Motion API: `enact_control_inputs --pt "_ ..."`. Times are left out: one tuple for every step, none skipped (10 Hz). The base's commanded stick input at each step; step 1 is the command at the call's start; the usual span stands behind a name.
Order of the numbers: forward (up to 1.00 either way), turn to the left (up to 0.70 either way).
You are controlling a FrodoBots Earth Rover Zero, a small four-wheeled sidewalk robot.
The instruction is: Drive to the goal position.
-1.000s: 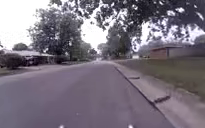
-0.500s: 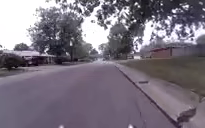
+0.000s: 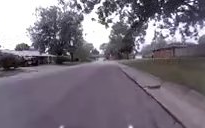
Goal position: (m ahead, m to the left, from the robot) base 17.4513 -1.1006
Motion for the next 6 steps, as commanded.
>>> enact_control_inputs --pt "1.00 0.00" --pt "1.00 0.00" --pt "1.00 0.00" --pt "1.00 0.00" --pt "1.00 0.00" --pt "1.00 0.00"
